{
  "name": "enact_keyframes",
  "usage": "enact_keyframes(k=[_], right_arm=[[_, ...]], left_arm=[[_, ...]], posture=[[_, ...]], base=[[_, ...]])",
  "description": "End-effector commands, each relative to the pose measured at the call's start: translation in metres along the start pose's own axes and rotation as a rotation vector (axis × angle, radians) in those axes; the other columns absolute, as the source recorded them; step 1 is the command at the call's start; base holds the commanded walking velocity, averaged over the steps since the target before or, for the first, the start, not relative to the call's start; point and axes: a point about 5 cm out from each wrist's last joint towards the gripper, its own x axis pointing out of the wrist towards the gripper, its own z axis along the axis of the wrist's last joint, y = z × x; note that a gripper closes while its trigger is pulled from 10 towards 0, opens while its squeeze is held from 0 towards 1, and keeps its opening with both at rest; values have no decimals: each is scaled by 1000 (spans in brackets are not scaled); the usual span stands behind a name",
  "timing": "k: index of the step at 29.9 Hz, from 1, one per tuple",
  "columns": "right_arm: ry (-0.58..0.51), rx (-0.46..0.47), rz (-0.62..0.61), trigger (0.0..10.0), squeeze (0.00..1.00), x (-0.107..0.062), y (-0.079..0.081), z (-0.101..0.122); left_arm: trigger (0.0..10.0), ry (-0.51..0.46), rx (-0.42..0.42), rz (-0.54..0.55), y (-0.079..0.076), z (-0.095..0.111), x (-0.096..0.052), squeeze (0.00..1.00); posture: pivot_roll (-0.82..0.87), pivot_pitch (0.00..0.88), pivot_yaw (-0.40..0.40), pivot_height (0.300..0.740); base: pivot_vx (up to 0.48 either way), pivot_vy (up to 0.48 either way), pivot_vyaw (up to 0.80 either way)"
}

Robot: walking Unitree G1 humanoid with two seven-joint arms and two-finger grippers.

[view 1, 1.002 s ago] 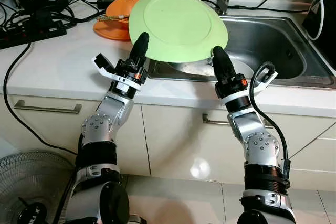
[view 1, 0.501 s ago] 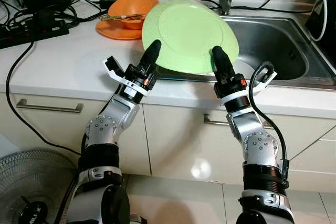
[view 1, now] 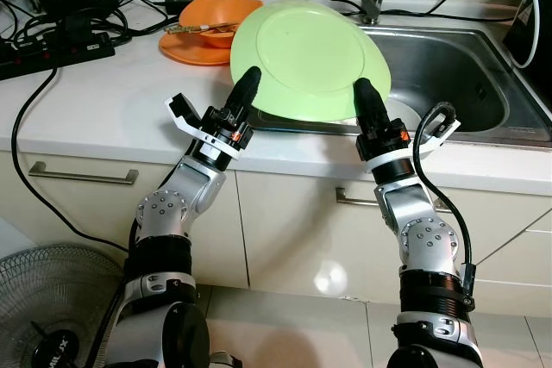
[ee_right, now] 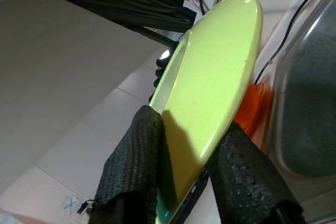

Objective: Kitchen organization

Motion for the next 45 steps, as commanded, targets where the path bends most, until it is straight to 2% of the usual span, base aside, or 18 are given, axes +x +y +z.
enact_keyframes(k=[1,8,9,10,11,18,26,33,37,38,39,40,43,44,45], right_arm=[[-28,-1,30,0,0,4,7,4],[-41,16,36,0,0,5,9,5],[-43,20,38,0,0,5,9,5],[-46,25,40,0,0,5,10,6],[-48,30,42,0,0,6,10,6],[-71,65,65,0,0,7,15,7],[-129,89,74,0,0,10,19,15],[-248,89,38,0,0,15,17,31],[-273,88,27,0,0,18,16,37],[-279,83,29,0,0,19,17,38],[-284,79,30,0,0,20,17,39],[-292,71,30,0,0,21,18,41],[-301,24,25,0,0,26,20,46],[-301,24,25,0,0,26,20,46],[-286,-62,7,4627,0,29,21,47]], left_arm=[[10000,14,6,-57,-9,2,6,0],[10000,78,5,-54,-7,-8,6,0],[10000,89,17,-48,-6,-10,6,157],[10000,96,38,-30,-4,-12,7,918],[10000,100,44,-23,-3,-13,7,1000],[10000,130,31,-29,-2,-20,8,1000],[10000,154,16,-26,5,-22,1,1000],[10000,193,56,24,17,-24,-8,1000],[10000,225,99,33,19,-21,-10,1000],[10000,237,123,41,19,-20,-9,800],[10000,244,139,47,20,-20,-8,800],[10000,255,169,50,19,-19,-7,0],[10000,285,236,46,18,-16,-4,0],[10000,285,236,46,18,-16,-4,0],[10000,310,305,59,18,-15,-2,0]], posture=[[43,34,37,740],[41,35,39,740],[41,35,41,740],[41,35,41,740],[42,35,42,740],[42,33,43,740],[39,31,43,740],[39,25,44,740],[40,21,43,740],[39,20,42,740],[39,19,41,740],[38,20,40,740],[39,18,37,740],[39,18,37,740],[43,19,35,740]], base=[[0,0,0],[0,0,0],[0,0,0],[0,0,0],[0,0,0],[0,0,0],[0,0,0],[0,0,0],[0,0,0],[0,0,0],[0,0,0],[0,0,0],[0,0,0],[0,0,0],[0,0,0]])
